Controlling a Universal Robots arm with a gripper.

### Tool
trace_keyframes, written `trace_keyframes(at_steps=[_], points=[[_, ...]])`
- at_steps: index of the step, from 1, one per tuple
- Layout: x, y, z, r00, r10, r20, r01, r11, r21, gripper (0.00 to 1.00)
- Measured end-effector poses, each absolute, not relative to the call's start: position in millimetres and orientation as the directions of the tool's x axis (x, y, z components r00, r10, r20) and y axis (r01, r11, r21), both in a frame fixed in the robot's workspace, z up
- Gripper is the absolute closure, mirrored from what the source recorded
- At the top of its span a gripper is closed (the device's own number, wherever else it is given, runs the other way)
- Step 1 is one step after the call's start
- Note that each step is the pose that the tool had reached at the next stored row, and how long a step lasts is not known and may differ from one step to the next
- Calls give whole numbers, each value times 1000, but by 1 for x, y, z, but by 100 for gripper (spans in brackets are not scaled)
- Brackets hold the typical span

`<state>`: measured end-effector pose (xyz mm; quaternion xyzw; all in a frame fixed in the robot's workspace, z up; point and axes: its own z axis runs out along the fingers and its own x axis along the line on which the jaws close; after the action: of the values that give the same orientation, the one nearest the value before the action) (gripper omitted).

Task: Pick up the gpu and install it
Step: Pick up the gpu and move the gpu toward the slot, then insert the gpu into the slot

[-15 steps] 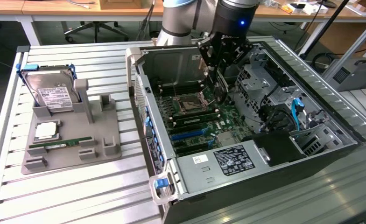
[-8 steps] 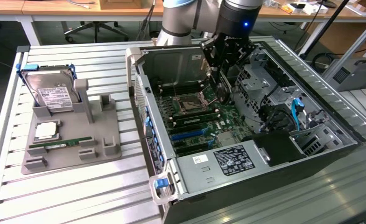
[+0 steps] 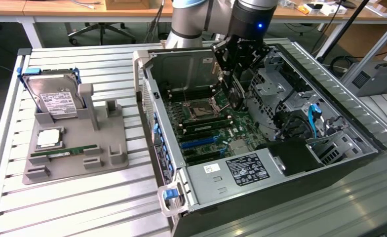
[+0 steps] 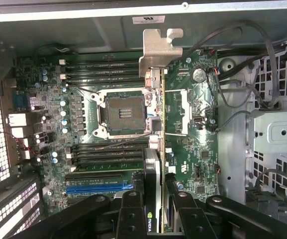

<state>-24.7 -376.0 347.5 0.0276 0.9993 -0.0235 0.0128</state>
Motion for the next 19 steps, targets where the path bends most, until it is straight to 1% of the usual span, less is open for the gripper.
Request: trace_keyframes(at_steps=[13,19], points=[[-25,-376,348,-1000,10,-27,11,999,-46,73],[-25,-376,348,-979,-204,-27,-203,978,-46,73]])
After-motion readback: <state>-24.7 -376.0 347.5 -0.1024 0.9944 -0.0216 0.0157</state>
